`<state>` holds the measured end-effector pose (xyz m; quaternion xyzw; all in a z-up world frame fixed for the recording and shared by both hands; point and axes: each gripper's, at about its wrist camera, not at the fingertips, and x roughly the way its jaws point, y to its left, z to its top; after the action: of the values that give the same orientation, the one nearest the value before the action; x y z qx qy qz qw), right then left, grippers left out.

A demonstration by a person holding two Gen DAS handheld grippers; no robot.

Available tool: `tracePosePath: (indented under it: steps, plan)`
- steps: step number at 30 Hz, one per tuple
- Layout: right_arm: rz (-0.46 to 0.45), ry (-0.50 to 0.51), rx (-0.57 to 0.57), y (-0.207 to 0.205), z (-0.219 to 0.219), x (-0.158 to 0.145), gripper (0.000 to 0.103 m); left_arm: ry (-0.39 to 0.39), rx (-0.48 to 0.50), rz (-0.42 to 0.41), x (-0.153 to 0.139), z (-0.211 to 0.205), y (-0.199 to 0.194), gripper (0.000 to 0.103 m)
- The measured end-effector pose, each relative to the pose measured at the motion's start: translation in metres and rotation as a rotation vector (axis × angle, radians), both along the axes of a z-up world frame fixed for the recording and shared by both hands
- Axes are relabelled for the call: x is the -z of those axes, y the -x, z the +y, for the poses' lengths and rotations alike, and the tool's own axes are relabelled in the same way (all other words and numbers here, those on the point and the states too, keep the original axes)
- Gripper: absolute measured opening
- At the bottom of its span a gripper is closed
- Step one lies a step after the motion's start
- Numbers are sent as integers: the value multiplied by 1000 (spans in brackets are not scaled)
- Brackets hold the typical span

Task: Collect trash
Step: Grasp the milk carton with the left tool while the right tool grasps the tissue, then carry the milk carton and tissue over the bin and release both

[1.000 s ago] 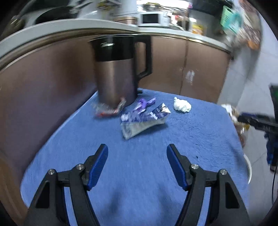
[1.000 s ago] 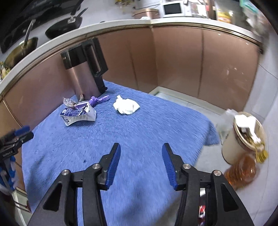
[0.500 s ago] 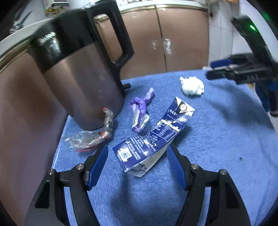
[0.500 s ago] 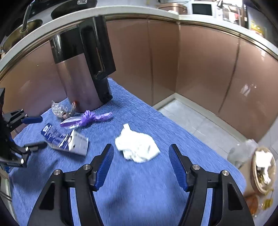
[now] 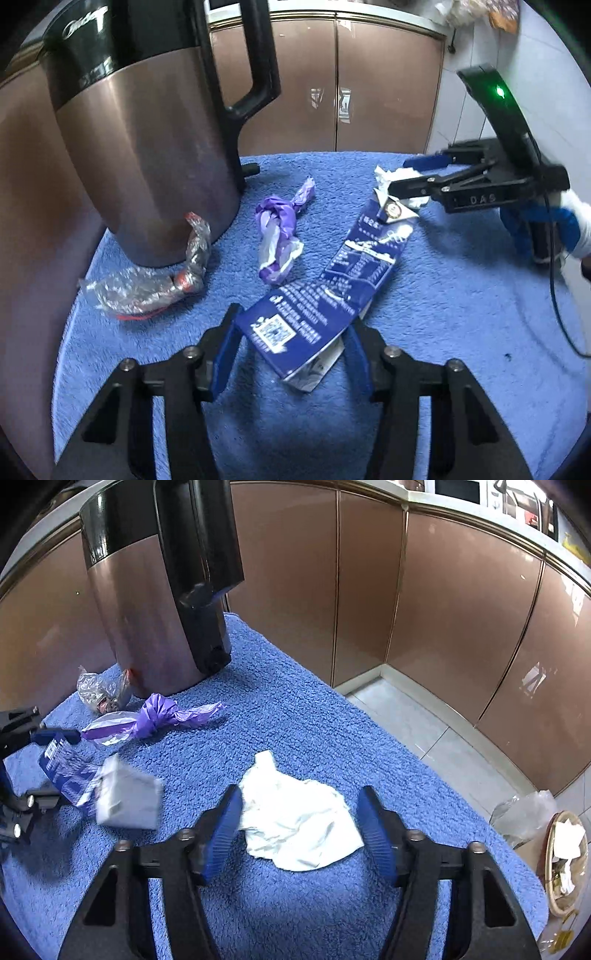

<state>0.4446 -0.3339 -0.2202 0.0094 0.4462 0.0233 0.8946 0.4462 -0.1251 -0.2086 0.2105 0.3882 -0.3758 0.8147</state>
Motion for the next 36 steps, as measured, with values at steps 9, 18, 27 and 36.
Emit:
tracePosePath:
  steps: [9,18,27,36]
  plan:
    - [-8,9,-25,32,21,-12,5,100,-106,22,-28,24,38,31]
    - [-112,-26,-45,122,38,-66,4,186,-157,-32,-80,53,120,31]
    - [-239,15,-55,227,55,-128,4,188,-155,-80,-109,48,192,31]
    - [-268,85,77,310,38,-138,4,197,-59,-90,-128,4,243,31]
